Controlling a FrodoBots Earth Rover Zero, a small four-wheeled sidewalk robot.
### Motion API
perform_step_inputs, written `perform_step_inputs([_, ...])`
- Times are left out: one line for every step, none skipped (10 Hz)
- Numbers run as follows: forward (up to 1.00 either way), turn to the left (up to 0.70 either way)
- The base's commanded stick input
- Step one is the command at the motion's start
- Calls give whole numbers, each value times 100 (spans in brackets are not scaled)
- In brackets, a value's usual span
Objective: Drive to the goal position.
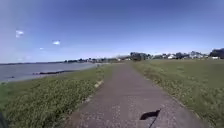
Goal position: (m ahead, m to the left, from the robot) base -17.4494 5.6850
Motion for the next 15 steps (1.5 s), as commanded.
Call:
perform_step_inputs([0, 70])
perform_step_inputs([0, 70])
perform_step_inputs([0, 70])
perform_step_inputs([0, 70])
perform_step_inputs([0, 70])
perform_step_inputs([0, 70])
perform_step_inputs([0, 70])
perform_step_inputs([0, 70])
perform_step_inputs([0, 70])
perform_step_inputs([0, 70])
perform_step_inputs([0, 0])
perform_step_inputs([0, 0])
perform_step_inputs([0, 0])
perform_step_inputs([0, 0])
perform_step_inputs([0, 0])
